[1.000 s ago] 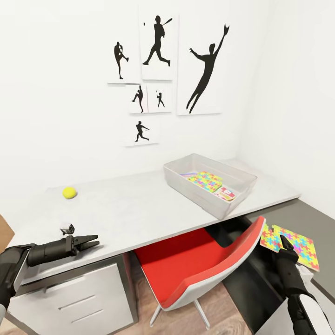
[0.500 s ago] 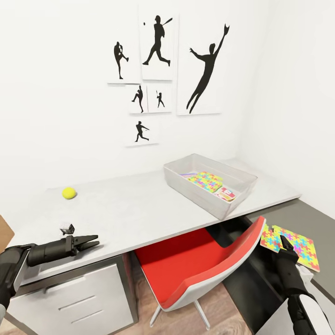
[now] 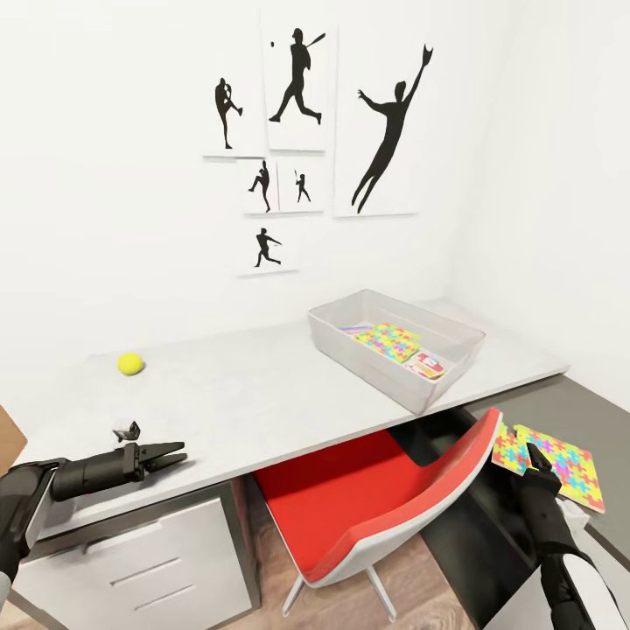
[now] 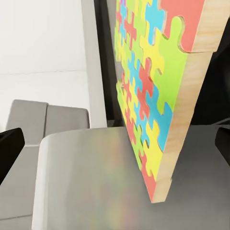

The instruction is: Put all the toys in the child's room - the three board games (two on the bed and one on the table), the two jigsaw puzzles on the table, and the tennis ball on the table - inside the toy box on the table in the child's room.

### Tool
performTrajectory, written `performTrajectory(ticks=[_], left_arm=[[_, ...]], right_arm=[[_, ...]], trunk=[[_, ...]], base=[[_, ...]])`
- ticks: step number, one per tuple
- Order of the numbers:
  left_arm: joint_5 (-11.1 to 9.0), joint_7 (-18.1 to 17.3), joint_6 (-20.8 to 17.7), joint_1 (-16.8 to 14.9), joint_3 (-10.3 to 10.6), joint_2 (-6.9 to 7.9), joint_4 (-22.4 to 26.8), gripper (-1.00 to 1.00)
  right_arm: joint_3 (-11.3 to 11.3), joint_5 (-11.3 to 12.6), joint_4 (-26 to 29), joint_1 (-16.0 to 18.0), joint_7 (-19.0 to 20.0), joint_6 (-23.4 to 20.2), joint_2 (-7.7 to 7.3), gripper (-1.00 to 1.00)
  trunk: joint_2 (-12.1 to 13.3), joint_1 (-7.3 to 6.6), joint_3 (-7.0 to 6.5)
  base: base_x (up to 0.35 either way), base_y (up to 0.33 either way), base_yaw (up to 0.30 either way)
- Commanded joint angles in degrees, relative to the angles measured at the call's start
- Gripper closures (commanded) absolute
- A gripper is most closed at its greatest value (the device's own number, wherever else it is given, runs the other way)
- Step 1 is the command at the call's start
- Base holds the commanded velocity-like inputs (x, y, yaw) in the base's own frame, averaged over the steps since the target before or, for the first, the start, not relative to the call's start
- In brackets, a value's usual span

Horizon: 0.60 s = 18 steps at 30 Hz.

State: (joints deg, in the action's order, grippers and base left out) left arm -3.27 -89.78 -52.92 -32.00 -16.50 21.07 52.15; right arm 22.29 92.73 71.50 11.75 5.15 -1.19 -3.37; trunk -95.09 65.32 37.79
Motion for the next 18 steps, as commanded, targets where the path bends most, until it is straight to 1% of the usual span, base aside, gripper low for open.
performTrajectory(ticks=[1, 6, 7, 18], left_arm=[[0.37, -0.22, -0.69, 0.01, 0.06, 0.02, -0.03, -1.0], [0.37, -0.22, -0.69, 0.01, 0.07, 0.01, -0.05, -1.0], [0.37, -0.22, -0.69, 0.01, 0.07, 0.01, -0.04, -1.0], [0.37, -0.22, -0.69, 0.01, 0.07, 0.01, -0.03, -1.0]], right_arm=[[0.03, 0.59, -0.03, 0.03, 0.21, -0.13, 0.0, -1.0], [0.03, 0.57, -0.11, 0.03, 0.21, -0.13, 0.01, -1.0], [0.03, 0.59, -0.12, 0.03, 0.21, -0.13, -0.01, 1.0], [0.03, 0.61, -0.11, 0.29, 0.21, -0.18, -0.02, 1.0]], trunk=[[-0.02, 0.0, 0.06], [-0.02, 0.0, 0.06], [-0.02, 0.0, 0.06], [-0.02, 0.0, 0.06]], base=[[0.003, 0.003, 0.0], [0.001, 0.001, 0.0], [0.0, 0.0, 0.0], [0.0, 0.0, 0.0]])
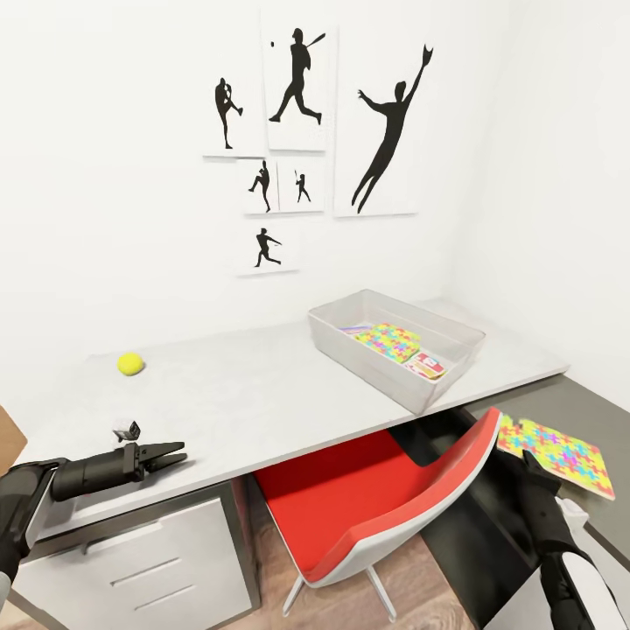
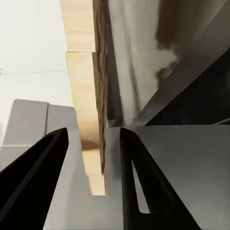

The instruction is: Put all the toys in the child's room - the three board games (two on the bed and one on the table), the two jigsaw puzzles on the table, and the tennis ball on the table - inside the toy box on the table in the child's room.

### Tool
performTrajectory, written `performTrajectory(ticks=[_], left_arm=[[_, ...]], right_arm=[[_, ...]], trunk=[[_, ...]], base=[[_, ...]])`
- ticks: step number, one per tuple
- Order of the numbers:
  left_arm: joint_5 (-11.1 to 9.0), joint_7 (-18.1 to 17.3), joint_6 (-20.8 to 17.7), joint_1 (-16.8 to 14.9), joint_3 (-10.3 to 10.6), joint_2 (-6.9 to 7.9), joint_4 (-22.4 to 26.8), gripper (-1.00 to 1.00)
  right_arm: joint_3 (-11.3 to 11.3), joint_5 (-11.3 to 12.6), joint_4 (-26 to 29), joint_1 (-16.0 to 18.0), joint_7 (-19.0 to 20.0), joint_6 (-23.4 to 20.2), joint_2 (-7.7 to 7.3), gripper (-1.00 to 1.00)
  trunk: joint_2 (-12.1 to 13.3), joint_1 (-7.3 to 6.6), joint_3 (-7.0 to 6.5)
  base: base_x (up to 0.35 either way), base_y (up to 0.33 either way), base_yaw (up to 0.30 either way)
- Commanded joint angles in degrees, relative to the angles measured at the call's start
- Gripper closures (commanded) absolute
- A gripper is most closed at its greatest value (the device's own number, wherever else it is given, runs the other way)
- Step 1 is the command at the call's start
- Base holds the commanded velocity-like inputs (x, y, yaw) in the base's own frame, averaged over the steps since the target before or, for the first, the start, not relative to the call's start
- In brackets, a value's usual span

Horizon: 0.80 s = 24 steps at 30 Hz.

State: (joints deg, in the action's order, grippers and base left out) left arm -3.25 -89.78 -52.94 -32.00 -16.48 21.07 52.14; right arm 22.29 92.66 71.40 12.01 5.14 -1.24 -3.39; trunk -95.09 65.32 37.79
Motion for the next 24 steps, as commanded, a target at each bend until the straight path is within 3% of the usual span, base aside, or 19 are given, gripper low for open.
performTrajectory(ticks=[1, 24], left_arm=[[0.35, -0.22, -0.67, 0.01, 0.05, 0.01, -0.02, -1.0], [0.35, -0.22, -0.75, 0.01, -0.04, 0.11, -0.02, -1.0]], right_arm=[[0.03, 0.68, -0.02, 0.14, 0.22, -0.15, 0.02, 1.0], [0.0, 0.75, 0.05, 0.47, 0.22, -0.25, 0.05, 1.0]], trunk=[[-0.02, 0.0, 0.06], [-0.02, 0.0, 0.06]], base=[[0.0, 0.0, 0.0], [0.0, 0.0, 0.0]])
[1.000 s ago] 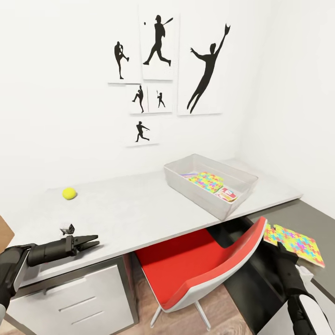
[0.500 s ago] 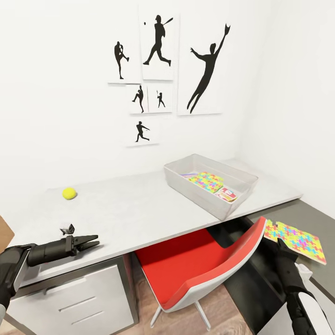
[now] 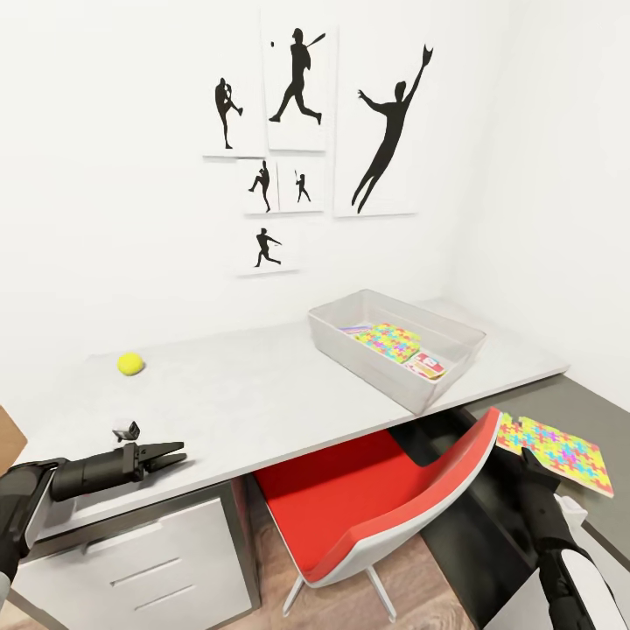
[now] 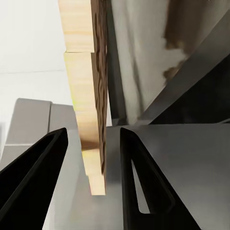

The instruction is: Put all the toys in the child's room - the three board games (two on the bed and one on the table), the two jigsaw puzzles on the table, and the tennis ball on the table - inside the toy box on the table in the child's room.

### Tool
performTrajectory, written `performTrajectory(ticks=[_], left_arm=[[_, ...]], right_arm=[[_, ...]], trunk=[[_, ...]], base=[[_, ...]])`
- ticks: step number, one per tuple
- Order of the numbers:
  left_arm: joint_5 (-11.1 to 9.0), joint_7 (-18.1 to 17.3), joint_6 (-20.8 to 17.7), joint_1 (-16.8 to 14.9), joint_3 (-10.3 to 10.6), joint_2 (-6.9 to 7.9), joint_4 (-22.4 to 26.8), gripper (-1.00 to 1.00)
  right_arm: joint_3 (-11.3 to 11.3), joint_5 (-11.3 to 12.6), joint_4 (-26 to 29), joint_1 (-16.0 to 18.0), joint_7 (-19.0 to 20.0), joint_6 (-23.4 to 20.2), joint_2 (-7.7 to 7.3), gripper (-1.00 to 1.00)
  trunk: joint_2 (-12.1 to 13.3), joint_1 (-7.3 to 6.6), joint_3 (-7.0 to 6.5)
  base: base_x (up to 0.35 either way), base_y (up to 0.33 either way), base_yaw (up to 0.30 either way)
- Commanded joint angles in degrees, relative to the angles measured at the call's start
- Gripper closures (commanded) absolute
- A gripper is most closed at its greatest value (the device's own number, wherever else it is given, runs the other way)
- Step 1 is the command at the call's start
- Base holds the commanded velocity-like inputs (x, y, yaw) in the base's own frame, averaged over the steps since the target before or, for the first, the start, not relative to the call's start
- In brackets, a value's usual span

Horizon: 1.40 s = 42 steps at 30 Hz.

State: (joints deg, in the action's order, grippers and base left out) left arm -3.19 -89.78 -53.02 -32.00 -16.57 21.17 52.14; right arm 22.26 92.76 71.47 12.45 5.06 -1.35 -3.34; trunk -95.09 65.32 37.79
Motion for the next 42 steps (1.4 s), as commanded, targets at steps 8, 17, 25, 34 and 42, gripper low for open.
performTrajectory(ticks=[8, 17, 25, 34, 42], left_arm=[[0.29, -0.23, -0.68, 0.01, 0.09, 0.02, 0.06, -1.0], [0.28, -0.23, -0.82, 0.01, 0.14, 0.02, 0.14, -1.0], [0.29, -0.23, -1.18, 0.01, 0.21, 0.02, 0.15, -1.0], [0.29, -0.23, -1.35, 0.01, 0.22, 0.06, 0.2, -1.0], [0.37, -0.23, -2.16, 0.01, 0.59, 0.02, 1.82, -1.0]], right_arm=[[0.06, 0.75, -0.01, 0.03, 0.3, -0.23, 0.0, 1.0], [1.4, 0.9, -0.01, -0.03, 0.39, -0.33, 0.03, 1.0], [2.07, 0.93, 0.23, -0.06, 0.69, -0.49, 0.05, 1.0], [2.09, 1.0, 0.67, -0.12, 1.05, -0.5, 0.16, 1.0], [2.09, 0.94, 0.73, -0.33, 1.09, -0.56, 0.11, 1.0]], trunk=[[-0.02, 0.0, 0.06], [1.18, -0.66, -0.48], [1.18, -0.66, -0.48], [4.79, -2.64, -2.09], [8.0, -4.4, -3.53]], base=[[0.0, 0.0, 0.0], [0.0, 0.0, 0.0], [0.0, 0.0, 0.0], [0.0, 0.0, 0.0], [-0.079, 0.0, 0.0]])
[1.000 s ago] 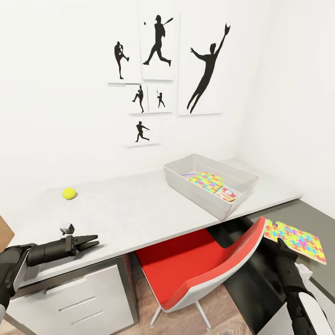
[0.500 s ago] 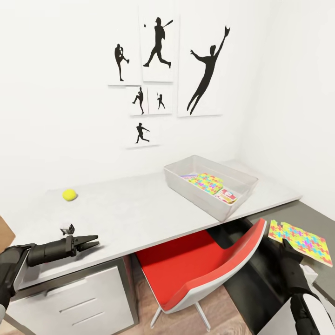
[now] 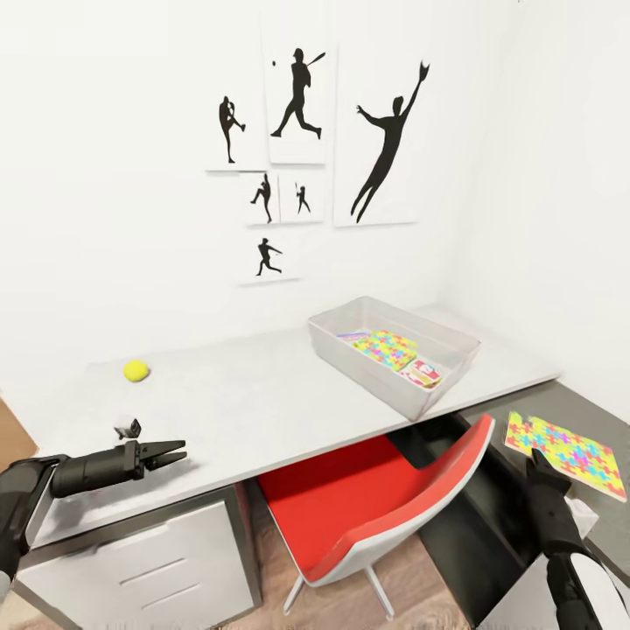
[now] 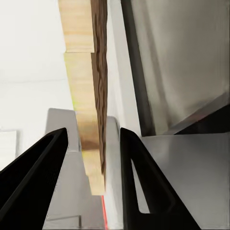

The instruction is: Put all the toys in the child's room - the three board games (two on the bed and one on the table), the two jigsaw puzzles on the table, and the tennis ball on the table - inside the toy box on the table in the child's room.

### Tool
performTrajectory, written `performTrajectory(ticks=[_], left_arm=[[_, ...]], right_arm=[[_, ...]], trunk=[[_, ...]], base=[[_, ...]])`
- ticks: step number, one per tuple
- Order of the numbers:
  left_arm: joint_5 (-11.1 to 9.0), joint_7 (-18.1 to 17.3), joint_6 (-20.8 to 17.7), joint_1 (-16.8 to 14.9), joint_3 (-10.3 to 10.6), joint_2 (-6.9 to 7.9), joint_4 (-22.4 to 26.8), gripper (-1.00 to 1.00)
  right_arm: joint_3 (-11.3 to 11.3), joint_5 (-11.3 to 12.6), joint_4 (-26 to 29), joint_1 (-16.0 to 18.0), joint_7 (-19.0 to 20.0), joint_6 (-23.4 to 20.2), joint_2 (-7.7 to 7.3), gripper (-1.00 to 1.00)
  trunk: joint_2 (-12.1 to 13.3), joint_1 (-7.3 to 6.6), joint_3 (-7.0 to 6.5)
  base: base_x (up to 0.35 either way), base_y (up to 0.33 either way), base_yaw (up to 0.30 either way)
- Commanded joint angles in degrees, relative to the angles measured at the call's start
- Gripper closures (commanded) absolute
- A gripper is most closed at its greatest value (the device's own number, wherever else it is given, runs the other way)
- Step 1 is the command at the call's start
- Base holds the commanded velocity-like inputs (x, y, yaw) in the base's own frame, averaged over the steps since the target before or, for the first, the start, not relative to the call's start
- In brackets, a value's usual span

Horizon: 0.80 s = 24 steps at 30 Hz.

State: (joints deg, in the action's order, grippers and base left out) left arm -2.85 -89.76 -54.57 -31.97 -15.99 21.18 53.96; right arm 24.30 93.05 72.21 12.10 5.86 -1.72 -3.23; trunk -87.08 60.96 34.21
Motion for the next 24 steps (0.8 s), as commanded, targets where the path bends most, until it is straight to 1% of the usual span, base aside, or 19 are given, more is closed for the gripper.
performTrajectory(ticks=[1, 10, 13, 15, 17, 18, 20, 21, 22, 24], left_arm=[[0.03, -0.24, -0.63, -0.02, 0.03, 0.01, 0.02, -1.0], [0.04, -0.24, -0.71, -0.02, 0.17, 0.0, 0.09, -1.0], [0.04, -0.24, -0.71, -0.02, 0.17, 0.0, 0.09, -1.0], [0.04, -0.24, -0.71, -0.02, 0.17, 0.01, 0.09, -1.0], [0.04, -0.24, -0.71, -0.02, 0.17, 0.01, 0.09, -1.0], [0.04, -0.24, -0.71, -0.02, 0.17, 0.01, 0.09, -1.0], [0.04, -0.24, -0.68, -0.02, 0.17, 0.01, 0.09, -1.0], [0.04, -0.24, -0.67, -0.02, 0.17, 0.01, 0.09, -1.0], [0.04, -0.24, -0.66, -0.02, 0.17, 0.01, 0.09, -1.0], [0.04, -0.24, -0.64, -0.02, 0.17, 0.01, 0.09, -1.0]], right_arm=[[0.07, 0.65, -0.03, 0.01, 0.29, -0.17, 0.0, 1.0], [0.12, 0.64, 0.03, -0.09, 0.21, -0.21, -0.02, 1.0], [0.07, 0.69, 1.09, -0.32, 0.2, -0.29, -0.06, 1.0], [-0.01, 0.71, 3.04, -0.5, 0.2, -0.36, -0.07, 1.0], [-0.11, 0.72, 6.99, -0.6, 0.18, -0.57, 0.02, 1.0], [-0.13, 0.73, 8.13, -0.6, 0.17, -0.62, 0.07, 1.0], [-0.19, 0.73, 13.64, -0.53, 0.13, -1.08, 0.13, 1.0], [-0.19, 0.73, 14.59, -0.54, 0.13, -1.27, 0.14, 1.0], [-0.25, 0.73, 16.89, -0.56, 0.12, -2.42, 0.15, 1.0], [-0.28, 0.73, 18.41, -0.61, 0.12, -5.96, 0.2, 1.0]], trunk=[[0.39, -0.26, -0.13], [4.0, -2.23, -1.75], [5.2, -2.89, -2.29], [6.0, -3.33, -2.64], [6.8, -3.77, -3.0], [7.2, -3.99, -3.18], [8.01, -4.43, -3.54], [8.41, -4.65, -3.72], [8.81, -4.87, -3.9], [9.61, -5.31, -4.26]], base=[[-0.255, 0.0, 0.0], [-0.12, 0.0, 0.0], [-0.056, 0.0, 0.0], [-0.021, 0.0, 0.0], [-0.01, 0.0, 0.0], [-0.006, 0.0, 0.0], [-0.003, 0.0, 0.0], [-0.002, 0.0, 0.0], [0.0, 0.0, 0.0], [0.0, 0.0, 0.0]])
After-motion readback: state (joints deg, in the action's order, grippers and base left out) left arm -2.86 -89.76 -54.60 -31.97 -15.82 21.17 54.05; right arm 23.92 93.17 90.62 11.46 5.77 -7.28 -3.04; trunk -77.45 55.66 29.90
